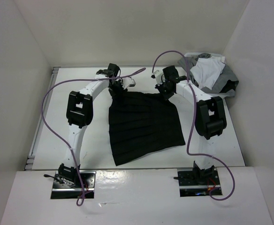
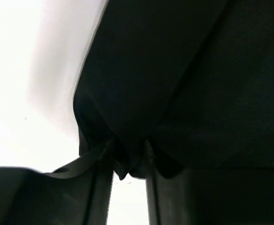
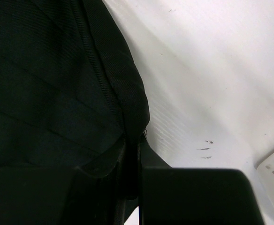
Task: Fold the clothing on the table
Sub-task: Fold the skirt
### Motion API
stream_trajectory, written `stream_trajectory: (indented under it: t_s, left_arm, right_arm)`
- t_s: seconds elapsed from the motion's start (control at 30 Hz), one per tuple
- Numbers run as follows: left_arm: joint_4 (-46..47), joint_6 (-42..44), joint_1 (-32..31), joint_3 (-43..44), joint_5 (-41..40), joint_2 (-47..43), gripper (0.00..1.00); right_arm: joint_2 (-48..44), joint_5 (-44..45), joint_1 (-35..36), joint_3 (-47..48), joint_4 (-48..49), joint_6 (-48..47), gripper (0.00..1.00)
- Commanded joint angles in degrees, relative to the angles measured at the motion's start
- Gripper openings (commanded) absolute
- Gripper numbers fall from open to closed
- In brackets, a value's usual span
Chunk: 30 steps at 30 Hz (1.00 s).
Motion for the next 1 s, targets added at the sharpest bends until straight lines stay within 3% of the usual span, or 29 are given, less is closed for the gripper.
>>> stream_trajectory:
  t_s: [0.0,0.07,0.1,0.2,0.5,0.63,0.73,0.77,0.8,0.83,0.87,0.9,0.97]
  left_arm:
    - [-2.1,0.5,-0.6,-2.7,1.9,0.9,0.35]
    - [-2.7,0.5,-0.6,-4.0,1.3,0.4,0.24]
    - [-2.7,0.5,-0.6,-4.7,0.5,-0.2,0.12]
    - [-2.7,-0.4,0.7,-4.7,-0.9,-1.6,0.00]
    - [-6.0,-4.4,4.9,10.0,-2.9,-3.4,0.00]
    - [-12.3,-7.0,5.9,26.3,-2.9,0.3,0.00]
    - [-24.5,-8.3,6.6,54.2,-2.9,10.0,0.00]
    - [-25.4,-8.3,6.6,58.6,-3.5,8.9,0.00]
    - [-23.1,-7.4,6.0,48.2,-4.3,7.1,0.00]
    - [-23.6,-7.4,6.0,47.3,-3.0,6.3,0.00]
    - [-27.3,-7.4,6.0,49.1,-1.6,7.5,0.00]
    - [-29.3,-10.3,6.0,59.2,0.2,9.5,0.00]
    - [-29.3,-10.8,6.6,56.4,2.2,7.9,0.01]
  right_arm:
    - [-3.8,-0.5,0.5,-0.4,0.0,0.6,0.00]
    - [-3.8,-0.5,0.5,-0.4,0.0,0.6,0.00]
    - [-3.8,0.0,0.5,-0.4,0.0,0.6,0.00]
    - [-3.8,0.6,0.5,-0.4,0.0,0.6,0.00]
    - [-4.9,5.0,0.5,3.2,0.5,0.6,0.00]
    - [-5.4,7.0,0.5,6.4,0.5,0.6,0.00]
    - [-6.0,8.3,0.5,8.8,0.0,0.1,0.00]
    - [-6.7,8.3,0.5,8.8,0.0,0.1,0.00]
    - [-7.6,8.8,0.5,8.8,-0.6,0.1,0.00]
    - [-8.2,8.8,0.5,8.8,-0.6,0.1,0.00]
    - [-8.9,8.8,0.5,7.9,-0.6,-0.5,0.00]
    - [-9.5,8.8,0.5,7.4,-0.6,-1.2,0.00]
    - [-11.8,8.8,0.5,5.6,-0.6,-2.0,0.00]
